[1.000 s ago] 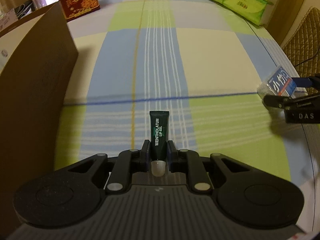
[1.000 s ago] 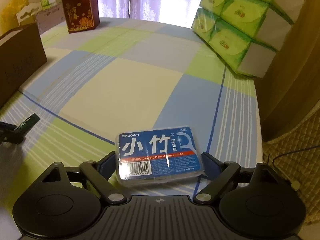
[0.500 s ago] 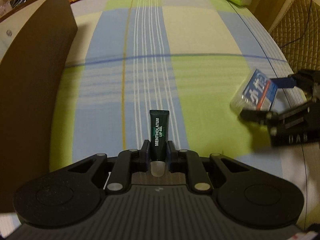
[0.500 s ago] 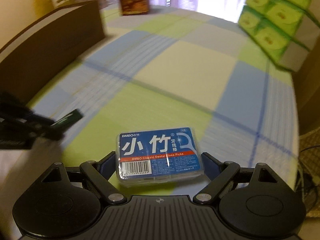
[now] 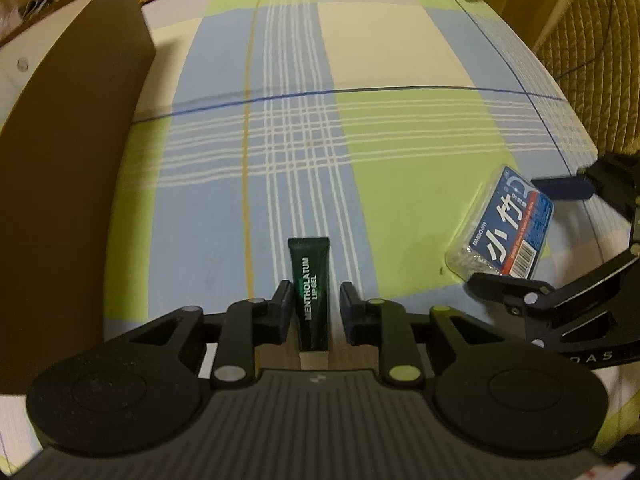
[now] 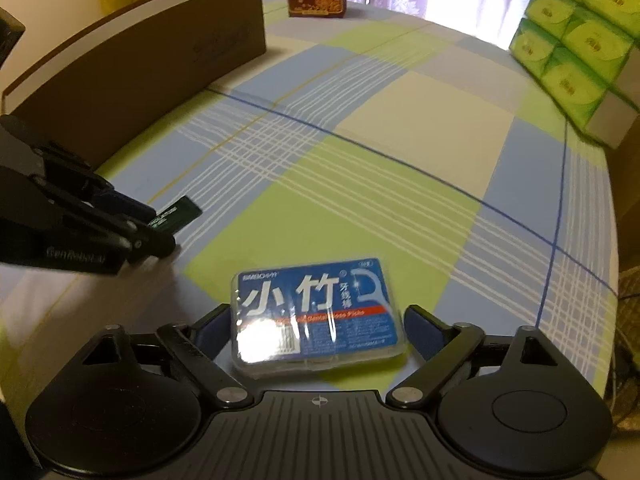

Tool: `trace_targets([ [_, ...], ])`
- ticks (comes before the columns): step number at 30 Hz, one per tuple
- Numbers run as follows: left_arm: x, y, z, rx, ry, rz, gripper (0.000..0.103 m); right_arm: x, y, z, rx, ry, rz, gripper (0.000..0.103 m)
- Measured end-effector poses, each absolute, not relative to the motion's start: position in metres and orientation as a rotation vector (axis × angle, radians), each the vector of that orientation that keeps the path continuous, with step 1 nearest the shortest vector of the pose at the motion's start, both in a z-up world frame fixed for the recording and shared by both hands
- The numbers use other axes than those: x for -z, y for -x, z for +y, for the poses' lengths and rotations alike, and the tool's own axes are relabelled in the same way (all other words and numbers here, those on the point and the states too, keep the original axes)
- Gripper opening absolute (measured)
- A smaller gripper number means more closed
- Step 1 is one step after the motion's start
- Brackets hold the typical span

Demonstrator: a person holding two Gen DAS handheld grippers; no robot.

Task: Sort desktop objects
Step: 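Carry the lip gel tube and floss box over the cardboard box with both tools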

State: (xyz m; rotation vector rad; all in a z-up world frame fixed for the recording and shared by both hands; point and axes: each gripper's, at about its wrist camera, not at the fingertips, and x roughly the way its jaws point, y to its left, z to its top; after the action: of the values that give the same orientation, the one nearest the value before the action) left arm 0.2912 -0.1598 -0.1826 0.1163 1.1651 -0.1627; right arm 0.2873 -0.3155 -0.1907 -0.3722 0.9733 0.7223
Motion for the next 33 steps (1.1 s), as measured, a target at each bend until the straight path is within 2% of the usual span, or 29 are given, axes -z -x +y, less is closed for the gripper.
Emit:
trace_targets([
  [3, 0.183, -0.288, -0.16, 0.165, -0.119, 1.157, 0.021, 0.19, -0.285, -0.315, -0.71, 0.374, 0.957, 0.091],
  [4, 0.183, -0.286, -0.159, 0.168, -0.111, 1.157, 0.018, 0.19, -0.283, -0.314, -0.709, 0.375, 0.958, 0.085],
  [6, 0.182, -0.281, -0.157, 0.177, -0.117, 1.153, 0.013, 0.189, -0.28, -0.314, -0.701, 0.387, 0.956, 0.085],
  [15, 0.169, -0.255, -0.142, 0.233, -0.063, 1.134, 0.013, 0.176, -0.268, -0.314, -0.678, 0.341, 0.966, 0.085],
  [33, 0.056, -0.215, -0.075, 0.276, -0.009, 0.823, 0.013, 0.099, -0.23, -0.251, -0.73, 0.278, 0.793, 0.085],
])
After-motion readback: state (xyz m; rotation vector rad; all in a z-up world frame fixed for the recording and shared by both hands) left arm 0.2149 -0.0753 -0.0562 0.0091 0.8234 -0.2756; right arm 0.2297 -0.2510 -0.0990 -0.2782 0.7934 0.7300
